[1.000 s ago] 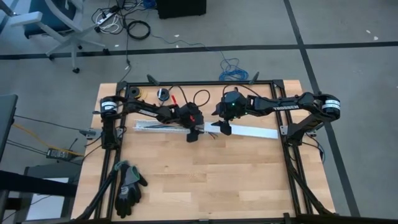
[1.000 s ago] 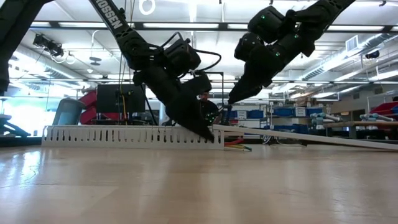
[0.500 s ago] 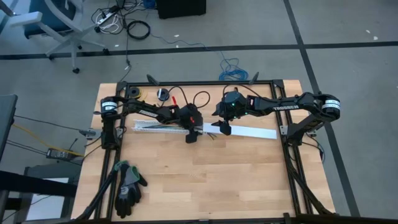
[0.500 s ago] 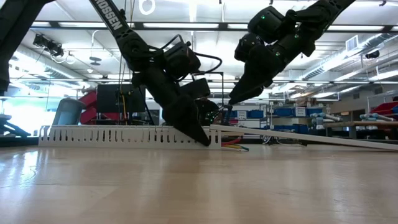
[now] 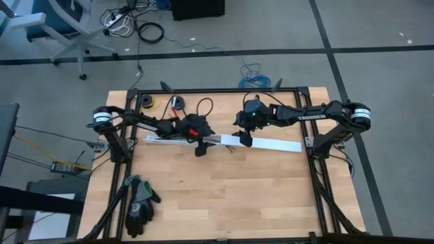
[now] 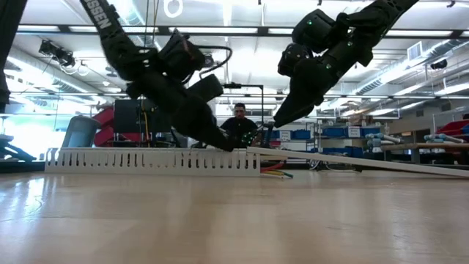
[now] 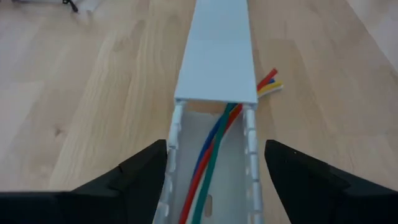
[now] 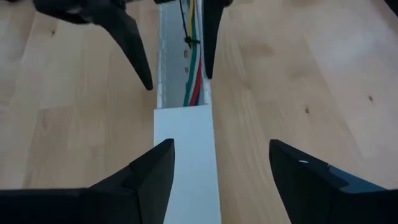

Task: Ziptie cables
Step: Close the cable duct

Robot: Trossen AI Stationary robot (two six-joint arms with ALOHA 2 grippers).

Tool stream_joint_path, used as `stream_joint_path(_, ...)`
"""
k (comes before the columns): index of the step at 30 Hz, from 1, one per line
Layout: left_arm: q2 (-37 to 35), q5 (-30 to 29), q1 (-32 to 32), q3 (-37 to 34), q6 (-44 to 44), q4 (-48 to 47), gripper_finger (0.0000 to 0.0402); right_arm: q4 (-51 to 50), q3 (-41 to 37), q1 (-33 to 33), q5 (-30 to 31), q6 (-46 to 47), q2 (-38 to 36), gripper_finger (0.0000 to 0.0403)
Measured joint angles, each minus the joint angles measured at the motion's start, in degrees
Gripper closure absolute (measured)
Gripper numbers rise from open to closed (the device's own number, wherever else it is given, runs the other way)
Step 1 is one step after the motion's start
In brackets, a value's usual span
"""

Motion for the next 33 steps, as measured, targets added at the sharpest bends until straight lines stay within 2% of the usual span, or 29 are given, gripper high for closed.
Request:
stream_joint_path(7,0.41,0.47,0.0,-3.74,-0.23,8.77,0.0119,1.3,0.0,0.02,0.0,0.06,0.0,0.0159)
stream_joint_path(21,4.13,0.82,0.0,-2.43,0.27,9.71,0.012,1.68,0.0,0.02,-0.02,0.44,0.0,0.016)
stream_joint_path(33,4.52,0.86,0.0,-2.36,0.34,9.45,0.0179,1.7,0.0,0.02,-0.04,0.44,0.0,0.0162)
